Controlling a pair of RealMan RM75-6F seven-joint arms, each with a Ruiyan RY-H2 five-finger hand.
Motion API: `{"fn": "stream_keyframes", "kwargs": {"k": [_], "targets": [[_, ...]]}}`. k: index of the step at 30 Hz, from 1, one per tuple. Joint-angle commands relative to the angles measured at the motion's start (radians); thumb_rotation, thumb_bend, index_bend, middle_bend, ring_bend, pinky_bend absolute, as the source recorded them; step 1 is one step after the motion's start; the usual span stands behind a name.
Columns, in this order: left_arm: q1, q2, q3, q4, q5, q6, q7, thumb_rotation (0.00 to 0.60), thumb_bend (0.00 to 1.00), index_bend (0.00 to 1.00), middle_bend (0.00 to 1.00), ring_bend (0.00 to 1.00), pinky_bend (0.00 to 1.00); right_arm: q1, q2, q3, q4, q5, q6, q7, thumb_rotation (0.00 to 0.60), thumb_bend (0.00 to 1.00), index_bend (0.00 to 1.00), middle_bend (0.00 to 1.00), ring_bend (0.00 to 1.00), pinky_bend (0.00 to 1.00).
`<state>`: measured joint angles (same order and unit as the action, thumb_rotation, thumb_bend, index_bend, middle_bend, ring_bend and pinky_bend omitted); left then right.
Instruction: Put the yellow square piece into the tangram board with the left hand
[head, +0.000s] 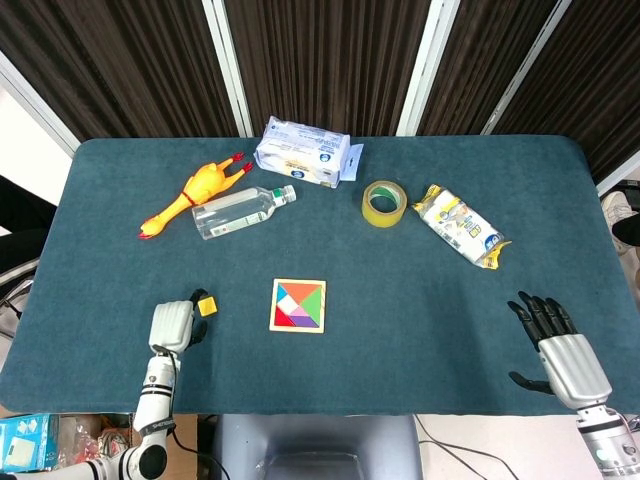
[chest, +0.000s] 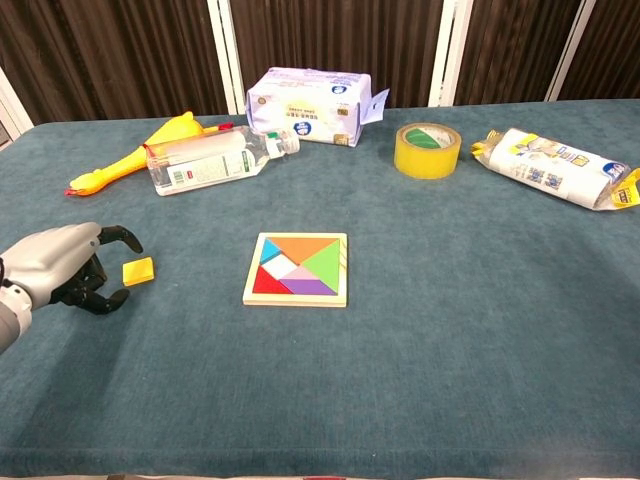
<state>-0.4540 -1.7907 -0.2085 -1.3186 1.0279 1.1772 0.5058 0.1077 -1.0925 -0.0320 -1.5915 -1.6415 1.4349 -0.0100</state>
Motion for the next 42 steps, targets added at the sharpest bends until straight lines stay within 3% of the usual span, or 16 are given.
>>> {"fn": "stream_keyframes", "kwargs": {"k": [1, 23, 27, 32, 42], "targets": [[-0.006, -0.005, -0.013, 0.009, -0.027, -0.005, 0.009, 0.600, 0.37, 0.30, 1.00, 1.00, 1.00, -0.001, 0.001, 0.000, -0.001, -0.001, 0.002, 0.001, 0.600, 0.14, 0.00, 0.00, 0.00, 0.00], [-0.043, -0.015, -0.043, -0.011, -0.114, -0.026, 0.025, 0.600, 0.36, 0.33, 1.00, 1.00, 1.00, 0.005, -0.005, 0.003, -0.001, 0.008, -0.009, -0.012, 0.600, 0.14, 0.00, 0.00, 0.00, 0.00], [-0.048, -0.017, -0.045, -0.005, -0.127, -0.024, 0.032, 0.600, 0.36, 0.40, 1.00, 1.00, 1.00, 0.004, -0.003, 0.002, 0.000, 0.006, -0.005, -0.008, 0.600, 0.14, 0.00, 0.00, 0.00, 0.00], [-0.054, -0.023, -0.044, 0.008, -0.118, -0.017, 0.022, 0.600, 0.38, 0.56, 1.00, 1.00, 1.00, 0.004, -0.003, 0.001, 0.000, 0.005, -0.007, -0.010, 0.600, 0.14, 0.00, 0.00, 0.00, 0.00], [-0.059, 0.015, -0.013, -0.062, -0.025, -0.007, -0.025, 0.600, 0.43, 0.62, 1.00, 1.00, 1.00, 0.007, -0.005, -0.002, -0.004, 0.004, -0.016, -0.018, 0.600, 0.14, 0.00, 0.00, 0.00, 0.00]]}}
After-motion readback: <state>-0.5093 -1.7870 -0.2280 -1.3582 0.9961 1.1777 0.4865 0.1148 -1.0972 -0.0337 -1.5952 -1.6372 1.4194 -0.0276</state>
